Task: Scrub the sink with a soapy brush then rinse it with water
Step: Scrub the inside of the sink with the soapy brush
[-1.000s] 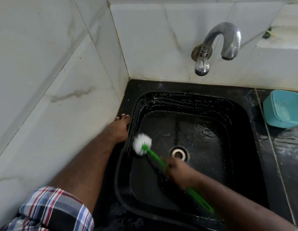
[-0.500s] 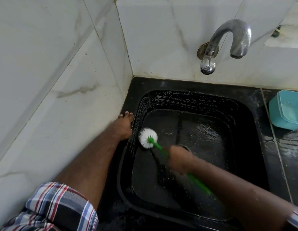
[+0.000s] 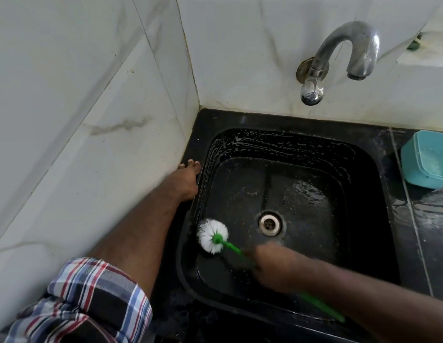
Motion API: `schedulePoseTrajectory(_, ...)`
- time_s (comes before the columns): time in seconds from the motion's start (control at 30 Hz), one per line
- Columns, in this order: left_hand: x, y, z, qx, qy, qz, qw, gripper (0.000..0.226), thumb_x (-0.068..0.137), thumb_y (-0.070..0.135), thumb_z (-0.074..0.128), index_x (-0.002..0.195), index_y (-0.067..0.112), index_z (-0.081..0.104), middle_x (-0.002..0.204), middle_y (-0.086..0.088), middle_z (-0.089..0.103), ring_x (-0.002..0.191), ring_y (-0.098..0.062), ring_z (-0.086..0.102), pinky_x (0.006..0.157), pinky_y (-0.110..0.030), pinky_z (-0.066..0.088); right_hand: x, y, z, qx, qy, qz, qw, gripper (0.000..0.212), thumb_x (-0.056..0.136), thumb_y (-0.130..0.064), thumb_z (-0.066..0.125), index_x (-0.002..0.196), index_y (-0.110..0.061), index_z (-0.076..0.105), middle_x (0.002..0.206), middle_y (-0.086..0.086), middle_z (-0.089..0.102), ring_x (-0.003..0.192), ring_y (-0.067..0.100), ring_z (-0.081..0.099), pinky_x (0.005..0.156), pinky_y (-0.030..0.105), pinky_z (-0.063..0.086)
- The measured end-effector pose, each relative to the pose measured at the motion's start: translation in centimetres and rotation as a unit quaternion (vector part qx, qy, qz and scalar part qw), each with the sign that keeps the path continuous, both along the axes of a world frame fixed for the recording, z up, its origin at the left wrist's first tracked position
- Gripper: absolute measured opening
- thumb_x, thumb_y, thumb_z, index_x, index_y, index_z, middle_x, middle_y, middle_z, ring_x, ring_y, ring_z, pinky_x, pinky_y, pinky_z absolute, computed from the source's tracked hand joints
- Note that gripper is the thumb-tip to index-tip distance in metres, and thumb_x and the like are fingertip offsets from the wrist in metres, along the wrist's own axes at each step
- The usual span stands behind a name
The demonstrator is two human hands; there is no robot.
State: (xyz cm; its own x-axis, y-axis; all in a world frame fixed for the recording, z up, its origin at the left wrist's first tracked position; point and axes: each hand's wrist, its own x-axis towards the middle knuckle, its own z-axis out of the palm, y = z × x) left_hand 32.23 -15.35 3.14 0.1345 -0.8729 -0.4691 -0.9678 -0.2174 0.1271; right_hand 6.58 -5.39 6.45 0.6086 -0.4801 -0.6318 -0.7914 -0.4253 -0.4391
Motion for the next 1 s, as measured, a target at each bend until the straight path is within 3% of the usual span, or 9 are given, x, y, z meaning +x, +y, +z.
schedulePoseTrajectory(0.1,-0.1,0.0,0.2,-0.003,-0.006,-0.004,1.0,0.074,0.095,0.01,0.049,0.158,0.02,0.012,0.166,-0.003,0.005,0.151,-0.028,0.015,0.122,-0.039,0.02,-0.1,-0.3,0.4,0.01,-0.119,-0.189,0.975,0.023,0.089,-0.016,0.048,0.104,-0.022,0.064,0.081,-0.005,0.066,0.072,0.013,0.063,0.069,0.032,0.053)
schedulePoseTrajectory(0.2,-0.3,0.3,0.9,0.0,-0.005,-0.003,1.0,0.073,0.096,0.008,0.047,0.159,0.018,0.011,0.166,-0.004,0.003,0.151,-0.028,0.014,0.121,-0.036,0.017,2.7,-3.5,-1.3,-0.038,-0.169,-0.319,0.932,0.038,0.091,-0.014,0.046,0.125,-0.023,0.059,0.075,-0.006,0.062,0.061,0.014,0.057,0.062,0.028,0.048)
schedulePoseTrajectory(0.33,-0.4,0.4,1.1,-0.003,-0.005,-0.008,1.0,0.072,0.095,0.005,0.043,0.158,0.017,0.013,0.166,-0.007,0.005,0.15,-0.03,0.016,0.12,-0.035,0.017,2.2,2.3,-1.9,-0.038,-0.171,-0.224,0.959,0.06,0.089,-0.012,0.046,0.147,-0.025,0.038,0.113,0.007,0.07,0.092,0.019,0.069,0.072,0.024,0.051)
schedulePoseTrajectory(0.47,-0.6,0.5,1.3,-0.004,-0.005,0.004,1.0,0.07,0.097,0.004,0.041,0.159,0.019,0.011,0.166,-0.004,0.003,0.151,-0.028,0.014,0.121,-0.034,0.015,-3.9,9.1,0.3,0.07,-0.154,-0.098,0.981,0.07,0.084,-0.016,0.043,0.152,-0.03,0.032,0.144,-0.006,0.053,0.126,0.002,0.052,0.102,0.015,0.041)
schedulePoseTrajectory(0.57,-0.6,0.6,1.4,-0.007,-0.001,0.004,1.0,0.068,0.098,0.007,0.041,0.158,0.018,0.012,0.166,-0.006,0.005,0.15,-0.029,0.016,0.121,-0.034,0.016,-3.3,6.7,0.2,0.006,-0.17,-0.143,0.975,0.067,0.085,-0.012,0.045,0.147,-0.034,0.04,0.139,-0.01,0.057,0.118,-0.001,0.057,0.095,0.008,0.042)
schedulePoseTrajectory(0.63,-0.7,0.8,1.6,-0.013,0.001,0.005,1.0,0.068,0.097,0.007,0.042,0.158,0.016,0.014,0.165,-0.007,0.007,0.15,-0.029,0.017,0.12,-0.034,0.016,-0.4,3.3,-0.7,-0.036,-0.188,-0.198,0.961,0.061,0.086,-0.01,0.045,0.144,-0.031,0.044,0.119,0.001,0.07,0.09,0.011,0.069,0.074,0.02,0.053)
schedulePoseTrajectory(0.7,-0.7,0.8,1.8,-0.015,0.006,0.008,1.0,0.068,0.096,0.006,0.042,0.158,0.016,0.015,0.165,-0.007,0.007,0.15,-0.029,0.018,0.12,-0.033,0.016,2.5,-0.3,-1.7,-0.045,-0.177,-0.273,0.945,0.058,0.089,-0.01,0.043,0.145,-0.027,0.042,0.111,0.009,0.07,0.069,0.016,0.065,0.055,0.021,0.047)
schedulePoseTrajectory(0.83,-0.7,0.7,1.9,-0.021,0.01,0.014,1.0,0.068,0.096,0.005,0.044,0.158,0.018,0.019,0.165,-0.006,0.009,0.149,-0.027,0.021,0.119,-0.032,0.016,3.3,0.5,-2.0,-0.067,-0.134,-0.246,0.958,0.067,0.091,-0.01,0.042,0.154,-0.024,0.024,0.105,0.007,0.063,0.072,0.016,0.063,0.053,0.022,0.047)
schedulePoseTrajectory(1.0,-0.6,0.5,1.7,-0.016,0.012,0.022,1.0,0.067,0.098,0.007,0.044,0.158,0.02,0.018,0.165,-0.003,0.008,0.15,-0.026,0.02,0.12,-0.032,0.016,-5.3,9.6,0.6,0.025,-0.11,0.003,0.994,0.071,0.089,-0.02,0.036,0.156,-0.031,0.015,0.126,0.005,0.059,0.108,0.018,0.06,0.091,0.028,0.048)
